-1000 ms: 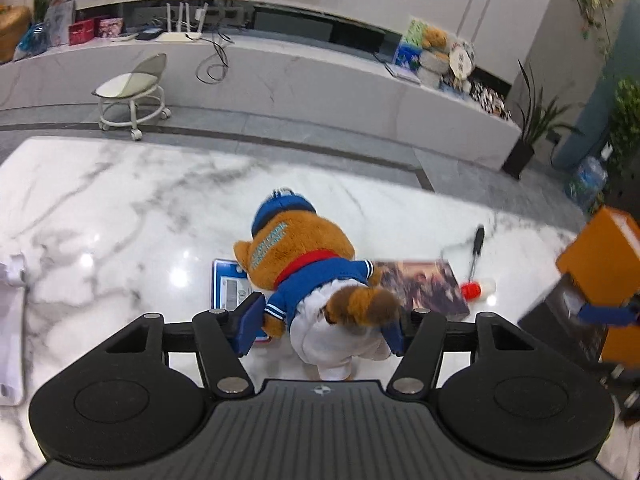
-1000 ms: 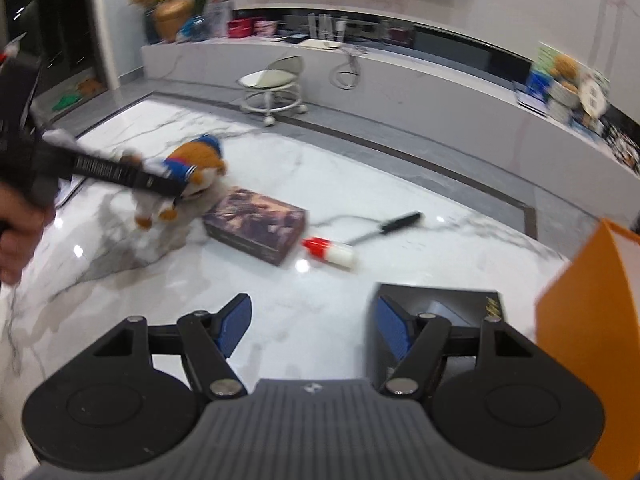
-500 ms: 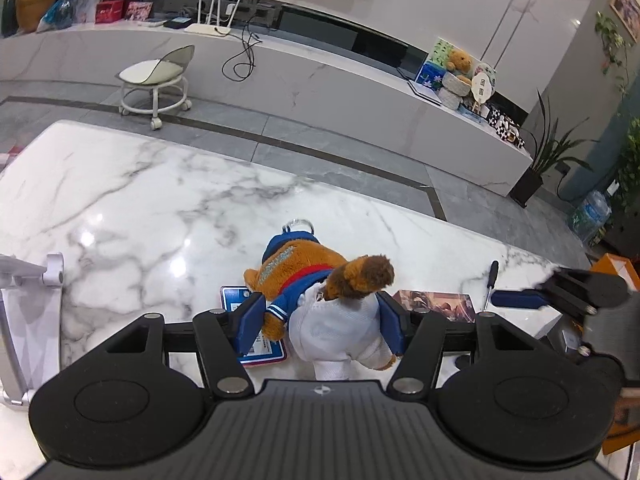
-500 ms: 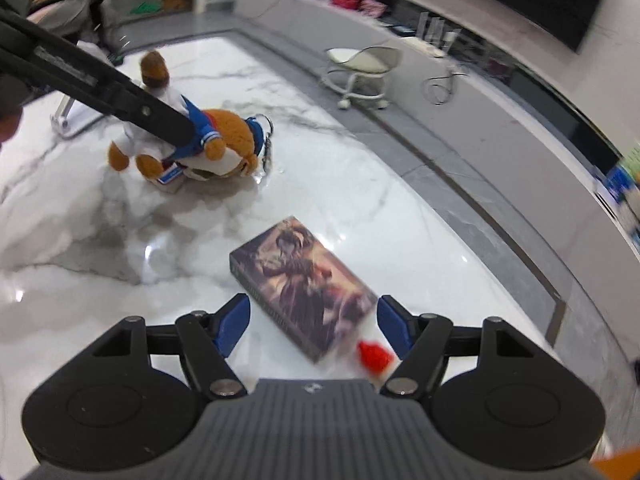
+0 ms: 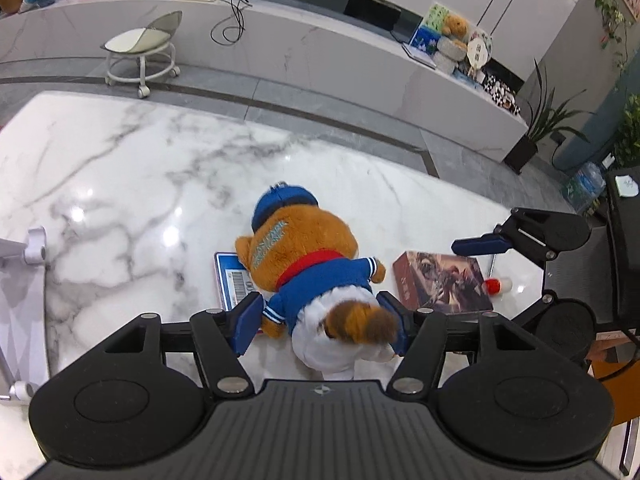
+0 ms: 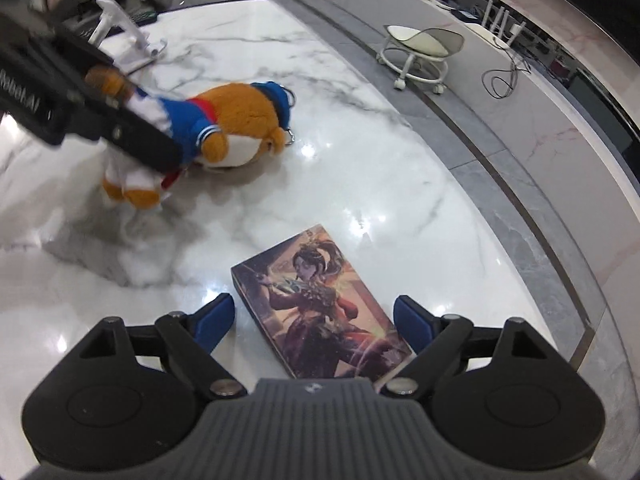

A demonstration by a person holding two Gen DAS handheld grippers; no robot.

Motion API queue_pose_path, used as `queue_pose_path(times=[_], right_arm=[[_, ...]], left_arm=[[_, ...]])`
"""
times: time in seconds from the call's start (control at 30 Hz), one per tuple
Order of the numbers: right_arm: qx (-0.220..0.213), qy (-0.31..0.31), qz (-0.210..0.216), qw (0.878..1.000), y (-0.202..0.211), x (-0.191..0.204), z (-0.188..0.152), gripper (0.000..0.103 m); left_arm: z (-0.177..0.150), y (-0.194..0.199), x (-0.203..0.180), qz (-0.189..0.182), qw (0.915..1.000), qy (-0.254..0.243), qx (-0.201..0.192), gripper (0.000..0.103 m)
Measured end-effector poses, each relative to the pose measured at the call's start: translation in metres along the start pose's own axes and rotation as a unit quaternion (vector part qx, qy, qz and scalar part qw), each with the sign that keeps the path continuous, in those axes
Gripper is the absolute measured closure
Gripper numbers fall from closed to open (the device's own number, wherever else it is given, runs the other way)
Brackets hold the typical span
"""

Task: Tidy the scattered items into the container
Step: 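Grasp the brown plush bear in sailor outfit with the left tool, then grasp the dark PHOTO CARD box with the right tool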

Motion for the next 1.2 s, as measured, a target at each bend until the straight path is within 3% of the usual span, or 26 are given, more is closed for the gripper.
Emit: queue_pose_path(times=[0.17, 0.33, 0.47, 0.5, 0.57, 0.6, 0.83, 1.0, 1.2], right_arm=[[0.021, -0.017, -0.015, 1.000, 0.005, 0.005, -0.001, 0.027], [0.031, -0.026, -0.029, 0.999, 0.013, 0.017, -0.006, 0.034], [0.039, -0.036, -0.034, 0.998, 0.021, 0.030, -0.012, 0.036], [0.041, -0.039, -0.035, 0.998, 0.023, 0.033, -0.014, 0.036], [0.045, -0.047, -0.034, 0.997, 0.027, 0.040, -0.017, 0.037], [0.048, -0.055, -0.034, 0.997, 0.029, 0.043, -0.019, 0.037], [0.047, -0.142, -0.011, 0.989, 0.051, 0.057, -0.037, 0.038], [0.033, -0.240, 0.007, 0.970, 0.072, 0.058, -0.063, 0.038], [0.013, -0.296, 0.001, 0.955, 0.099, 0.060, -0.088, 0.039]], left_arm=[[-0.007, -0.012, 0.000, 0.012, 0.9997, -0.005, 0.021, 0.027], [-0.011, -0.019, -0.005, 0.028, 0.9991, -0.019, 0.026, 0.015], [-0.012, -0.018, -0.007, 0.030, 0.9990, -0.022, 0.022, 0.015], [-0.012, -0.017, -0.006, 0.029, 0.9992, -0.019, 0.021, 0.016], [-0.012, -0.016, -0.005, 0.029, 0.9993, -0.014, 0.021, 0.034], [-0.011, -0.015, -0.005, 0.030, 0.9992, -0.012, 0.023, 0.036], [-0.016, -0.009, -0.022, 0.014, 0.9989, -0.028, 0.035, 0.041], [-0.017, 0.002, -0.028, -0.002, 0.9992, -0.028, 0.028, 0.044], [-0.020, 0.020, -0.045, -0.001, 0.9990, -0.043, 0.012, 0.045]])
Point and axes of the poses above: each gripper's, at about its wrist camera, not at the fingertips, and y roughly against the way its jaws point, x to its left, z to its top, the point moved 5 cm from there along -y, roughly the way its jaws point, and after that the axes turned 10 degrees about y, right-handed, at the moved point
